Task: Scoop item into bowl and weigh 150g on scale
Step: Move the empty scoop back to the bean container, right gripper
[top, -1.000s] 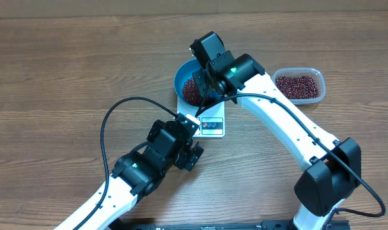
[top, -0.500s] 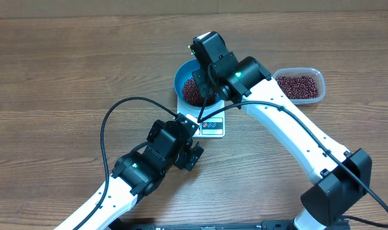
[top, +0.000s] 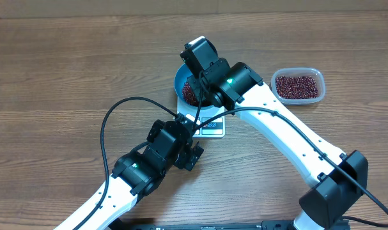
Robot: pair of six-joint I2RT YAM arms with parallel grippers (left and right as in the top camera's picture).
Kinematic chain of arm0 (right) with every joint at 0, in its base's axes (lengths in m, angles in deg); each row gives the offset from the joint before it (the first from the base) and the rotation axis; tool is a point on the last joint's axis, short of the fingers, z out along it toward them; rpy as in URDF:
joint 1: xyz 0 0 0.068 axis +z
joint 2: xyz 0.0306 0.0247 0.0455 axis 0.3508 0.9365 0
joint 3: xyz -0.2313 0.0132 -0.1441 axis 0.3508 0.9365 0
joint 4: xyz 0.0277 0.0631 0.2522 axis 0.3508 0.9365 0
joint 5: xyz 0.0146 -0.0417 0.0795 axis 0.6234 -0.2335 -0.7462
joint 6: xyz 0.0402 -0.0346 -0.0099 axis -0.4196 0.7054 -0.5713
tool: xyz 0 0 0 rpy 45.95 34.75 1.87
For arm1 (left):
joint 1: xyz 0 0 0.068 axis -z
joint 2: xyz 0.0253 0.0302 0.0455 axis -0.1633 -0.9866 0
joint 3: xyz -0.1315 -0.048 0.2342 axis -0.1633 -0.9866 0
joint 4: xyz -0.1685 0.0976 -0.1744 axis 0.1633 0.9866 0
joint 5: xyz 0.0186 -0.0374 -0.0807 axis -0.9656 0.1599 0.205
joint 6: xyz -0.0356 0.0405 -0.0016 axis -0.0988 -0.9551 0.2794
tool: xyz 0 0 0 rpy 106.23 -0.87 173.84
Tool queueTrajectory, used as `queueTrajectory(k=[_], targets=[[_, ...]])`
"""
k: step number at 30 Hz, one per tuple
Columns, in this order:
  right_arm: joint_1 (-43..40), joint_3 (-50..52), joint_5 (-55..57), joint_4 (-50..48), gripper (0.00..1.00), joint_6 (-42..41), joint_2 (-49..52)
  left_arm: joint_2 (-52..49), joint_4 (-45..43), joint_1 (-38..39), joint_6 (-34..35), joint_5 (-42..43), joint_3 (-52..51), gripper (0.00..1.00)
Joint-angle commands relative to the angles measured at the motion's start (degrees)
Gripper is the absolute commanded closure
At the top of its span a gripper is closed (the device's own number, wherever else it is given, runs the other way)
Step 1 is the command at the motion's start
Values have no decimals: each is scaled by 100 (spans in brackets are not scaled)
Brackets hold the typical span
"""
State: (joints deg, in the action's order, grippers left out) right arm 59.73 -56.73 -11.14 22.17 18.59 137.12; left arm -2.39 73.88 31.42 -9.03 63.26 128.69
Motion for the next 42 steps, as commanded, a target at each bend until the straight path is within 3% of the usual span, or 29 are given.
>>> queueTrajectory(k=[1, 23, 33, 42], targets=[[17, -199, 170, 4, 96, 39, -214, 39, -22, -31, -111, -79, -68, 0], [17, -199, 271, -2, 96, 31, -214, 39, -22, -31, -114, -79, -68, 0], [-55, -216, 122, -284, 96, -669, -973, 39, -22, -31, -111, -79, -68, 0], [-1152, -229, 1088, 37, 96, -1252, -1429, 39, -22, -31, -114, -79, -68, 0]])
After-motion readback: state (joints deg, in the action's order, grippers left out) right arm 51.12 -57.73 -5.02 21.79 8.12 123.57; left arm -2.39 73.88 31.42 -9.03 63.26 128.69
